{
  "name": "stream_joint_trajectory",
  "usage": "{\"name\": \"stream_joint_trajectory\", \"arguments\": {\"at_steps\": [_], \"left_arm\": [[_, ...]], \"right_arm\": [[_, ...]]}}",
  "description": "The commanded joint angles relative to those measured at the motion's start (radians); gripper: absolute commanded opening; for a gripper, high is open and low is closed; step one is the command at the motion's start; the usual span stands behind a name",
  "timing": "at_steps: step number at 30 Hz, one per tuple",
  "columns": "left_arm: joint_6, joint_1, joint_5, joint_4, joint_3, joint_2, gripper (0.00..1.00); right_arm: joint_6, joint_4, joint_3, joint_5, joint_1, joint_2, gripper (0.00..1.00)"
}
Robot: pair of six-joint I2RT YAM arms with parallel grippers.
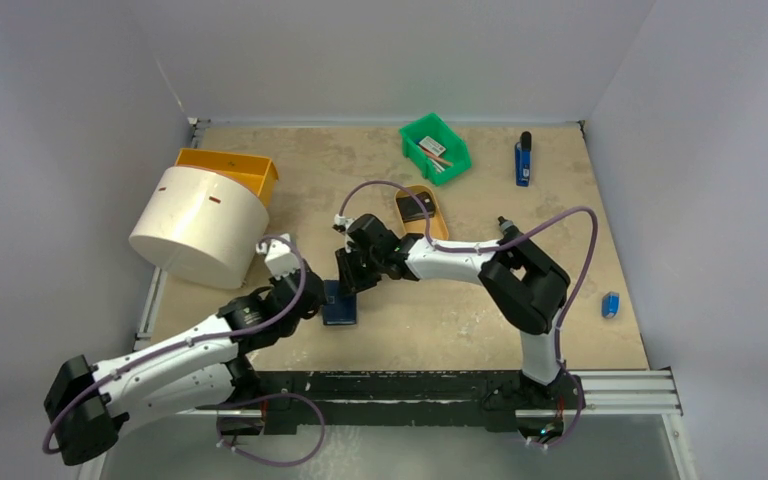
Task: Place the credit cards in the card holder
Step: Close the card holder at the center of the board.
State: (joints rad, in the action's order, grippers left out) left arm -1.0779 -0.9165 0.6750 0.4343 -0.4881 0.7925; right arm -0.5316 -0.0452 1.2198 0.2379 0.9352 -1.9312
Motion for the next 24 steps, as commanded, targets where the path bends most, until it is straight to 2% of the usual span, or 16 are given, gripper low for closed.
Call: {"name": "stream_joint_trajectory", "arguments": {"at_steps": [1, 7, 14, 24], "left_arm": [[0.072, -0.002, -0.142, -0.157, -0.007, 0.098, 0.19], [0.053, -0.001, -0.155, -0.220, 0.042, 0.200, 0.21], [0.016, -0.001, -0.109, -0.205, 0.058, 0.281, 0.19], [-0.068, -0.001, -0.057, -0.144, 0.108, 0.287, 0.15]], "right_arm": [[-0.012, -0.012, 0.032, 0.013, 0.001, -0.023, 0.30], [-0.033, -0.023, 0.025, 0.036, 0.000, -0.028, 0.33], [-0.054, -0.029, 0.026, 0.043, 0.001, -0.025, 0.34], [-0.113, -0.032, 0.009, 0.030, -0.002, 0.063, 0.40]]}}
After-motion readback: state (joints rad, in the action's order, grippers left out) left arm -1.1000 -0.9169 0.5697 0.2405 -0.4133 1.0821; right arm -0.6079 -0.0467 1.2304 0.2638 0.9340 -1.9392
